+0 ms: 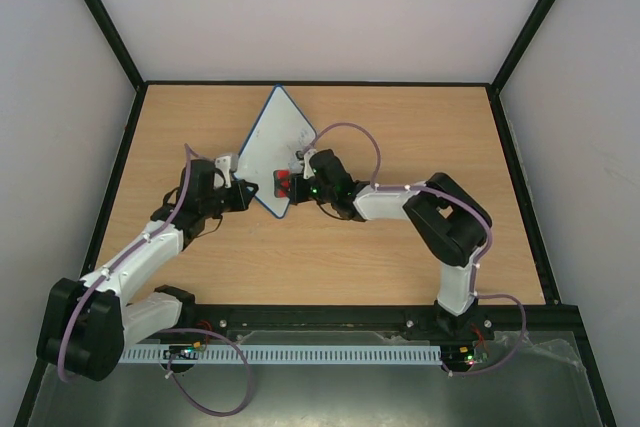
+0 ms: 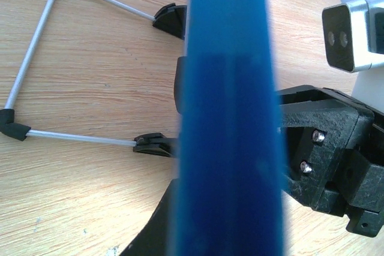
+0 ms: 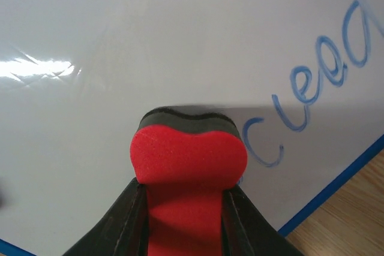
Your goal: Erase the whiteboard
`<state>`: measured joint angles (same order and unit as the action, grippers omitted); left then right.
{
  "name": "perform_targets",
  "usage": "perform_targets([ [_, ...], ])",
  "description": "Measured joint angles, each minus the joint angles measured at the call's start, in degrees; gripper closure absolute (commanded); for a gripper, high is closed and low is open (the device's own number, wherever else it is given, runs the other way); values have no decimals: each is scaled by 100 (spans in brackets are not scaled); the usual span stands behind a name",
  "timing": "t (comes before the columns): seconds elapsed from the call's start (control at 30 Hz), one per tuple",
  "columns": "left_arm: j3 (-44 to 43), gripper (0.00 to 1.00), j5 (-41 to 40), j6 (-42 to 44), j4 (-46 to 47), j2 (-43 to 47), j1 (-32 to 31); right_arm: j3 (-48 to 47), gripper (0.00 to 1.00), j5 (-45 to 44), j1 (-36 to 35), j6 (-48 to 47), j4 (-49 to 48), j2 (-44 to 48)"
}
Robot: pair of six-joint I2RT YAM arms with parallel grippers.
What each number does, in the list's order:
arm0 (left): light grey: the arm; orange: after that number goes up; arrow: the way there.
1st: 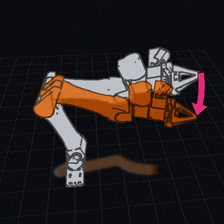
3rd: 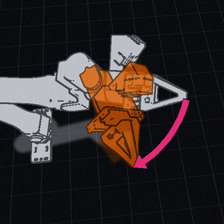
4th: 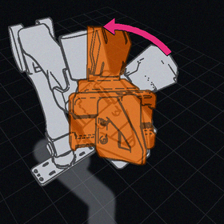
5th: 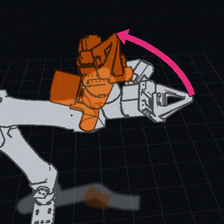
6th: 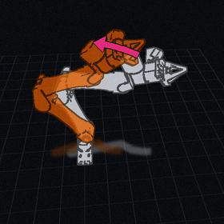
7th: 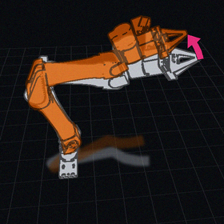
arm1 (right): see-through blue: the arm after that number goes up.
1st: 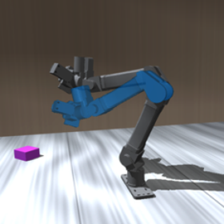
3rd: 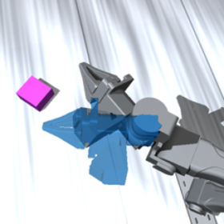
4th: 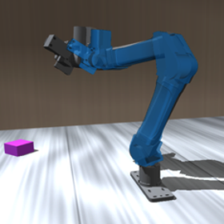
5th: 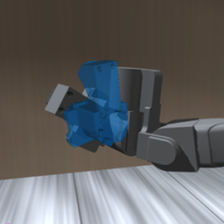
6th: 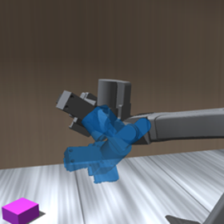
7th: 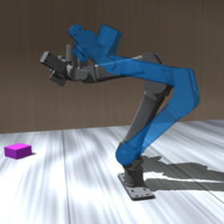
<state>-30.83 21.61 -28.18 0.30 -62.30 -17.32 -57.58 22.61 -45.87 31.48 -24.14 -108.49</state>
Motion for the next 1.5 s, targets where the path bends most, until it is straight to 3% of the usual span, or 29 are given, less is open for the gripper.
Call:
perform_targets([
  [0.23,0,98,-166,-52,50,-17,35,-210,98,136,74,713,-31,-262],
  [0.53,0,97,-197,-140,107,-28,35,-629,98,468,730,1106,518,-831],
  [0.93,-9,98,-170,-140,72,-31,37,-726,98,127,245,968,1150,-341],
  [1.17,-9,98,-168,-203,109,-59,37,-831,98,824,-133,1102,1158,-24],
  [1.5,-9,97,-192,-249,170,-111,39,-1174,98,1362,684,1095,999,-761],
])
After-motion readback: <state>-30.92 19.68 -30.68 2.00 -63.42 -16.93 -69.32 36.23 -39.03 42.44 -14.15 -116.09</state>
